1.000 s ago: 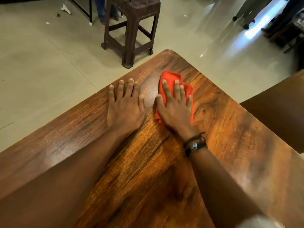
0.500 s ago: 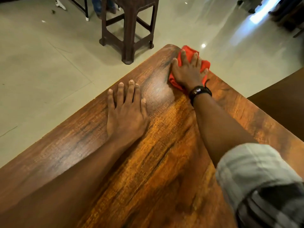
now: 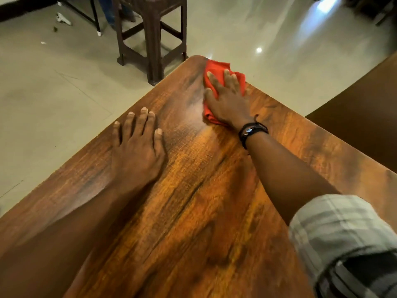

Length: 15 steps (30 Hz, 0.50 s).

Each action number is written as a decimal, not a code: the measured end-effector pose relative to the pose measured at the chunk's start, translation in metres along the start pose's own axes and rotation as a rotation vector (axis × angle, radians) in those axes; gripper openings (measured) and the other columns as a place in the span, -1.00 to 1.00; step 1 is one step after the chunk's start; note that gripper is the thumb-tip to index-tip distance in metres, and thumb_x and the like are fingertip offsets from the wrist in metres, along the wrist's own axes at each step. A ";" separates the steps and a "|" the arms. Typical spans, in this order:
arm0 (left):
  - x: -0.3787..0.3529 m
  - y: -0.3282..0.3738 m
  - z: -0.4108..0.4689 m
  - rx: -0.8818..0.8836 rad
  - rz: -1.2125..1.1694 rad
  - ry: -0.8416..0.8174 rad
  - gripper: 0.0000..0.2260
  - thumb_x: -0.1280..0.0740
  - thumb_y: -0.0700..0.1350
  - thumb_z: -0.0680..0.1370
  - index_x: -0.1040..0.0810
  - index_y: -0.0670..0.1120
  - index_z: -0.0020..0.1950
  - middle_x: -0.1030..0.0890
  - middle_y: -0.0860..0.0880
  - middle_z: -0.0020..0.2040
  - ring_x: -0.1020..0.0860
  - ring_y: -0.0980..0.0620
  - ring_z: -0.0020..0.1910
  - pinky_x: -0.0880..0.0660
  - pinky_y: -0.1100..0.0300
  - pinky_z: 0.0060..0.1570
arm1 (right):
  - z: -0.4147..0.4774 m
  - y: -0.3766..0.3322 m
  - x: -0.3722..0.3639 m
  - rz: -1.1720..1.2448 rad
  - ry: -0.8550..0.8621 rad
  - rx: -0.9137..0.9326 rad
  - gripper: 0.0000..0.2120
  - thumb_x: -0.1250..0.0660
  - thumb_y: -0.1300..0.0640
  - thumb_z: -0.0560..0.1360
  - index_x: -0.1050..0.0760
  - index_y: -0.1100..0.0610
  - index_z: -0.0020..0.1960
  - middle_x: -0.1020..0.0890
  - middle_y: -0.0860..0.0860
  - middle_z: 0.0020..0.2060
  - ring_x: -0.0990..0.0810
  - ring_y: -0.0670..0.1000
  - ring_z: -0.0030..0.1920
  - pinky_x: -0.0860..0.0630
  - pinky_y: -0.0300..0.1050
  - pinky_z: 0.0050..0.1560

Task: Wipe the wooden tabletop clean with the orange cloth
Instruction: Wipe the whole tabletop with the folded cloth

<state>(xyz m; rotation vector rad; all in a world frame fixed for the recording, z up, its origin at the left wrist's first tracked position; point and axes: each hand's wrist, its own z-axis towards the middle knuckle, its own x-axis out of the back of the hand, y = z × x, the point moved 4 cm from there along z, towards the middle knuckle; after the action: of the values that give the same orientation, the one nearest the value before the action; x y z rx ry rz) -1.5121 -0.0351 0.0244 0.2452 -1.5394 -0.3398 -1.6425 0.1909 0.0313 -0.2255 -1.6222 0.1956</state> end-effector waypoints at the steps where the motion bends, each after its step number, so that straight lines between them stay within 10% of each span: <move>1: 0.000 0.000 0.000 0.000 -0.004 0.000 -0.43 0.19 0.14 0.64 -0.04 -0.03 0.62 -0.04 -0.02 0.63 0.06 -0.03 0.61 0.18 -0.11 0.56 | -0.010 0.021 0.005 0.003 -0.001 -0.047 -0.47 0.04 -0.21 0.68 0.02 -0.22 0.63 0.08 0.04 0.65 0.15 0.10 0.64 0.20 0.39 0.54; 10: 0.016 0.018 -0.027 -0.125 0.044 -0.028 -0.55 0.08 0.09 0.68 -0.35 -0.07 0.44 -0.44 -0.12 0.41 -0.37 -0.12 0.40 -0.14 -0.11 0.47 | -0.136 0.033 -0.003 0.007 0.017 -0.121 -0.45 0.00 -0.18 0.68 0.02 -0.19 0.63 0.07 0.09 0.65 0.14 0.12 0.64 0.24 0.28 0.55; 15: 0.020 0.042 -0.137 -0.158 -0.146 0.045 -0.66 -0.07 0.00 0.67 -0.49 -0.09 0.32 -0.56 -0.09 0.26 -0.48 -0.09 0.28 -0.29 -0.08 0.36 | -0.267 0.000 -0.031 -0.041 0.168 -0.006 -0.44 -0.06 -0.18 0.59 -0.23 -0.15 0.58 -0.23 0.13 0.59 -0.18 0.18 0.59 -0.06 0.34 0.53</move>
<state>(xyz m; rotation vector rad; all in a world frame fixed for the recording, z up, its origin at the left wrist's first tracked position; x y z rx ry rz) -1.3728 -0.0113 0.0557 0.2396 -1.4457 -0.5649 -1.3740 0.1799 0.0186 -0.2076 -1.4594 0.1360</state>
